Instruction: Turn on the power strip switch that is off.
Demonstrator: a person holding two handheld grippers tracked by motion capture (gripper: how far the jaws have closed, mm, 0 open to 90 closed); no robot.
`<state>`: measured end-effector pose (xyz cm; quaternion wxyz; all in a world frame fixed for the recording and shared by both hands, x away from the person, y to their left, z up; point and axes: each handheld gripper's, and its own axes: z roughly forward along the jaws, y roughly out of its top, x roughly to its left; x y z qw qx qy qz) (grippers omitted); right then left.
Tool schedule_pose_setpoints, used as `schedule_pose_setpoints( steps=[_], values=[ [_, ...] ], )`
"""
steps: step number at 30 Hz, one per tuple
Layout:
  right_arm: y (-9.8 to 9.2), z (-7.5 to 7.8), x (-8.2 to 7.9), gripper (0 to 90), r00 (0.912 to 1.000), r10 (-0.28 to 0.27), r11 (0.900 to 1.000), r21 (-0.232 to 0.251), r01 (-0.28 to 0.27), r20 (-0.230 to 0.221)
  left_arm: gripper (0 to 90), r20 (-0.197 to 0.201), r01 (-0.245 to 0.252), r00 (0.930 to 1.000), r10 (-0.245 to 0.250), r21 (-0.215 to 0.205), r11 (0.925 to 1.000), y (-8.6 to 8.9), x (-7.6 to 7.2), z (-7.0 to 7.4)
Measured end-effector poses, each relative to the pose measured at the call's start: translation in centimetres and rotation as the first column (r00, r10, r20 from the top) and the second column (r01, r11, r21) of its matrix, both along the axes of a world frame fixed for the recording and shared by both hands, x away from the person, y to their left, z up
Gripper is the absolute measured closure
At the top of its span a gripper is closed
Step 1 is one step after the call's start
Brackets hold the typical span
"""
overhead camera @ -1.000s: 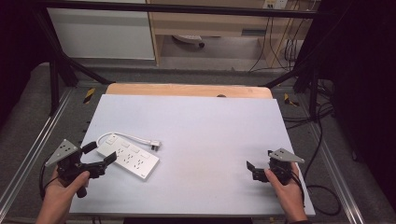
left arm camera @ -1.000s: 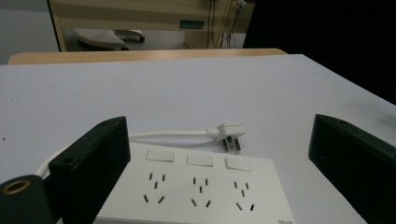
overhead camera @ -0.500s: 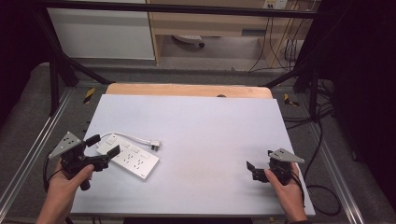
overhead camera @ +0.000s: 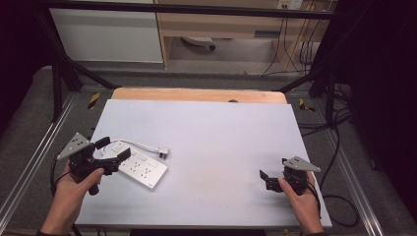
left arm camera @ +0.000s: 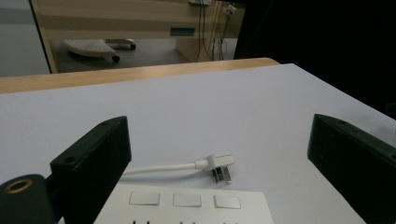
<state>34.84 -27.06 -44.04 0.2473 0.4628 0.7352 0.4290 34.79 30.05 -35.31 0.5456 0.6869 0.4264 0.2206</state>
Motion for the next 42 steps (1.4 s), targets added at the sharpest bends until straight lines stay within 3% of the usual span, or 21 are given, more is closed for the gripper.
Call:
schedule_pose_setpoints(
  steps=[14,27,42],
  values=[
    [0.0,0.0,0.0,2.2,1.0000,0.001,1.000,0.000,-0.001,0.002,9.3,-0.004,0.016,0.9999,-0.016,0.013,0.9998,-1.0,1.3,0.3],
    [-0.1,0.0,0.0,2.2,1.0000,0.001,1.000,0.006,-0.001,0.004,12.0,-0.028,0.022,0.9994,-0.021,0.029,0.9994,-1.5,2.7,-0.4],
    [-0.1,0.1,0.0,2.2,1.0000,-0.001,1.000,0.006,0.001,0.008,27.6,-0.050,0.038,0.9981,-0.036,0.054,0.9978,-2.8,3.6,-1.0]
  ],
)
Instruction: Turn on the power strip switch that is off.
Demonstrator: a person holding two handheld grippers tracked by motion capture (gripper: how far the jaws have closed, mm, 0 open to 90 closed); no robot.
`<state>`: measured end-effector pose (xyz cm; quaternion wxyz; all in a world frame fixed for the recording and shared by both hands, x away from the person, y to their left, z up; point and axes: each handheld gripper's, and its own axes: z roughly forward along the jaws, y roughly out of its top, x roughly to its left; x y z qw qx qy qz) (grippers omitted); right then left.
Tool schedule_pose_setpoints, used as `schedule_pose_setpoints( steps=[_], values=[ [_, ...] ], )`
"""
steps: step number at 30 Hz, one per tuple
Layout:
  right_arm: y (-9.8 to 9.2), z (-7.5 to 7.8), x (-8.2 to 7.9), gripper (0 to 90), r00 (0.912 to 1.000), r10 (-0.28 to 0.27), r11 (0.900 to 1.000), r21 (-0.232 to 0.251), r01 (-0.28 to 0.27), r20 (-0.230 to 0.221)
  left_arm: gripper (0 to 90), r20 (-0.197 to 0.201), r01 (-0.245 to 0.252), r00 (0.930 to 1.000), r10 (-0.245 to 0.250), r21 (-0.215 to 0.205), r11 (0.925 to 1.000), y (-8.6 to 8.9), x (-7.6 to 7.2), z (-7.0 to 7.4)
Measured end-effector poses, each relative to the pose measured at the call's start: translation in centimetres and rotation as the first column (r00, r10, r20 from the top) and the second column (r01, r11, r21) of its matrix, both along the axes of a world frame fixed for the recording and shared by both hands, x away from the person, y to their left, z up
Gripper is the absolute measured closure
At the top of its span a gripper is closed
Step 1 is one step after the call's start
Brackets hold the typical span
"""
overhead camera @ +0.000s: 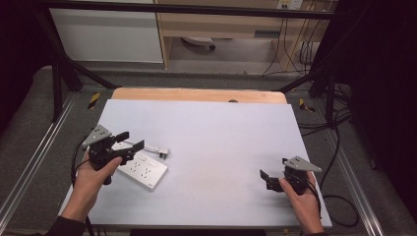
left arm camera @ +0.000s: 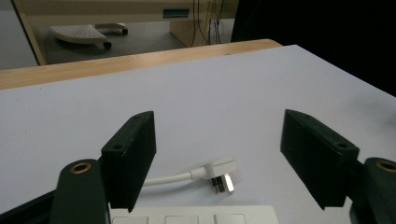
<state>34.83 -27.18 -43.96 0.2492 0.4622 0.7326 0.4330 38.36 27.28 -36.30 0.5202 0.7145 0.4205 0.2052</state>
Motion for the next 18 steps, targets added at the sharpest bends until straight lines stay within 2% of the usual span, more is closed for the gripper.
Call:
schedule_pose_setpoints(
  steps=[8,12,18],
  values=[
    [0.0,0.0,0.0,2.2,1.0000,-0.001,1.000,0.000,0.001,-0.001,34.8,-0.009,0.003,1.0000,-0.003,0.005,1.0000,-0.6,0.2,-0.5],
    [0.0,0.0,0.0,2.2,1.0000,-0.001,1.000,0.000,0.001,-0.001,41.4,-0.008,-0.027,0.9996,0.027,0.016,0.9995,-0.6,0.4,-0.8],
    [0.0,0.0,0.0,2.2,1.0000,-0.001,1.000,0.003,0.001,-0.002,45.0,-0.020,-0.013,0.9997,0.014,0.018,0.9997,-0.8,0.5,-1.4]
  ],
)
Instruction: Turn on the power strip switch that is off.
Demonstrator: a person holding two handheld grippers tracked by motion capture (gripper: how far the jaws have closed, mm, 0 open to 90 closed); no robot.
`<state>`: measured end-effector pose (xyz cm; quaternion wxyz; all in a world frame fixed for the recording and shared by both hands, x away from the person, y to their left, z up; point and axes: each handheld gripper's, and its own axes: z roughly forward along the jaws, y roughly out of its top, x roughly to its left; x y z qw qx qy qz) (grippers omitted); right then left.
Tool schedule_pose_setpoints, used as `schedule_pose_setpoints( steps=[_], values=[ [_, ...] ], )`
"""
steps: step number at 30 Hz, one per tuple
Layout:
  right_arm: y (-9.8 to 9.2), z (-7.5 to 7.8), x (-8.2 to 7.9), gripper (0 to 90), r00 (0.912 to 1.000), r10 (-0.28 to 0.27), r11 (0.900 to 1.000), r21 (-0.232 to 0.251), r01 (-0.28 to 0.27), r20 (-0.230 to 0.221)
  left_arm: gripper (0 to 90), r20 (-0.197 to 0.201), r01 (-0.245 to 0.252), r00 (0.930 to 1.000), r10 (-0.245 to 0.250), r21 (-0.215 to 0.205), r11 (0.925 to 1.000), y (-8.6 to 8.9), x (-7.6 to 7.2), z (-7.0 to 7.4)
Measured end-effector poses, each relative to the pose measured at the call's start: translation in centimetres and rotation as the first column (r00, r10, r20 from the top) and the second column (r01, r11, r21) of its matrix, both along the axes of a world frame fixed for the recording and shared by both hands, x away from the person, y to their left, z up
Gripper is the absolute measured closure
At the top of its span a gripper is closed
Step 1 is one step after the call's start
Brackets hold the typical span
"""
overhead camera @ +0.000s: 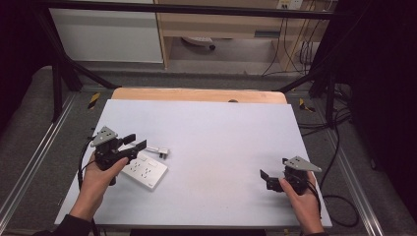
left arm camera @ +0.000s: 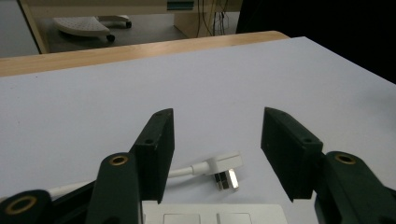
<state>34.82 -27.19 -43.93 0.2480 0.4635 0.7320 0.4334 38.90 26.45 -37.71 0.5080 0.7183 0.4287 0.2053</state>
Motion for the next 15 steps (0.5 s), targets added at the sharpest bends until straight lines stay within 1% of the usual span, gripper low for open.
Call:
schedule_pose_setpoints(
  steps=[5,7,11,12,15],
  values=[
    [0.0,0.0,0.0,2.2,1.0000,0.001,1.000,-0.003,-0.001,0.000,51.2,-0.010,0.008,0.9999,-0.008,-0.004,1.0000,-0.3,0.1,-0.5],
    [0.0,0.0,0.0,2.2,1.0000,0.002,1.000,-0.004,-0.002,0.000,52.8,-0.014,0.009,0.9999,-0.009,0.007,0.9999,-0.4,0.1,-0.8],
    [0.0,0.0,0.0,2.2,1.0000,0.002,1.000,-0.003,-0.002,0.001,56.7,-0.028,0.012,0.9995,-0.012,0.011,0.9999,-0.4,0.3,-1.3],
    [0.0,0.0,0.0,2.2,1.0000,0.003,1.000,-0.004,-0.003,-0.001,57.9,-0.034,0.016,0.9993,-0.015,0.005,0.9999,-0.4,0.3,-1.5],
    [0.0,-0.1,0.1,2.2,1.0000,0.003,1.000,-0.003,-0.003,0.001,60.8,-0.044,0.027,0.9987,-0.026,0.016,0.9995,-0.6,0.4,-1.9]
  ],
)
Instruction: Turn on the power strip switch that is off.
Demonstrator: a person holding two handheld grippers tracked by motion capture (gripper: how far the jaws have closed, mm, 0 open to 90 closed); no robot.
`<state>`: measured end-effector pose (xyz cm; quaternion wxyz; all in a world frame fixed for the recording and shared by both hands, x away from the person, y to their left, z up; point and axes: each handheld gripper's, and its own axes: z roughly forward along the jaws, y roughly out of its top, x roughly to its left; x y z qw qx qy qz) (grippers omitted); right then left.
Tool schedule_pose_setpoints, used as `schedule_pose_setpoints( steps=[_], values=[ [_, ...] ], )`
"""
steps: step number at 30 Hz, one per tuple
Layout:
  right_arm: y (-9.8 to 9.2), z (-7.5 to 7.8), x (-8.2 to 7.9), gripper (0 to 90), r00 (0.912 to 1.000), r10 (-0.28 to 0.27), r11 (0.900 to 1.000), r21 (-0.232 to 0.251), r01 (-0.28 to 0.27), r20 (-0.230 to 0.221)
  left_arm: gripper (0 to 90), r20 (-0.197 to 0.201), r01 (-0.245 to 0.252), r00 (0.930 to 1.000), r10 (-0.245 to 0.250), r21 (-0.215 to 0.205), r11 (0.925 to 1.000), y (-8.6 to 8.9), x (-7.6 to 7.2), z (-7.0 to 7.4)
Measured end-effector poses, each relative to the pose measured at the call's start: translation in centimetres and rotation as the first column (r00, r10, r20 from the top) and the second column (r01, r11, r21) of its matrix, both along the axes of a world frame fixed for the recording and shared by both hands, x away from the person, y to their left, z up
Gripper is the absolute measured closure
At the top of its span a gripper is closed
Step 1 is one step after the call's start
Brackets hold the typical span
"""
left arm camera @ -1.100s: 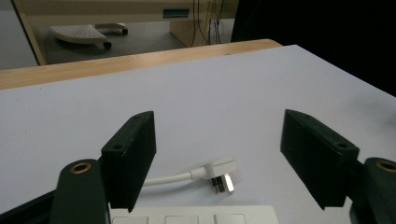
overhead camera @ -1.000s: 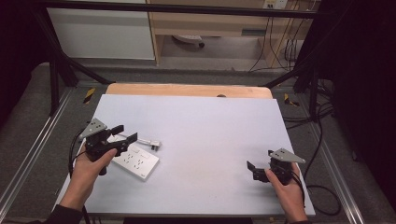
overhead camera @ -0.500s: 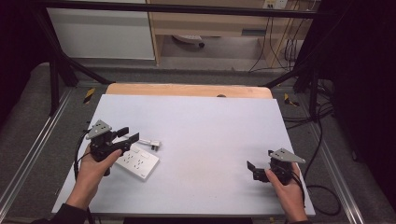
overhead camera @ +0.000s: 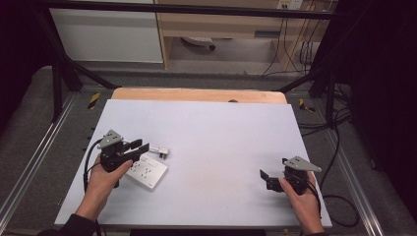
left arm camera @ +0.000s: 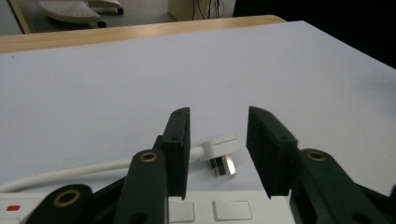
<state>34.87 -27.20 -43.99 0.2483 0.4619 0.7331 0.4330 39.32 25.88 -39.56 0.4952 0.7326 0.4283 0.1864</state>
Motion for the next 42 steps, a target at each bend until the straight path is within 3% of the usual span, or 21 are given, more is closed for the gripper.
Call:
schedule_pose_setpoints(
  steps=[15,24,33,42],
  values=[
    [0.0,0.0,0.0,2.2,1.0000,0.000,1.000,0.000,0.000,-0.002,74.4,-0.028,0.024,0.9993,-0.023,0.033,0.9992,-0.4,0.4,-1.2],
    [0.0,0.0,0.1,2.2,1.0000,0.000,1.000,0.004,0.000,-0.008,78.4,-0.063,0.042,0.9973,-0.038,0.064,0.9971,-0.8,0.7,-2.1],
    [0.0,0.0,0.1,2.2,1.0000,0.000,1.000,0.004,0.000,-0.006,80.9,-0.077,0.061,0.9954,-0.056,0.062,0.9962,-0.9,0.3,-2.3],
    [-0.1,0.0,0.0,2.2,1.0000,0.002,1.000,0.004,-0.002,-0.009,81.9,-0.088,0.081,0.9934,-0.074,0.089,0.9927,-1.1,0.0,-2.8]
  ],
)
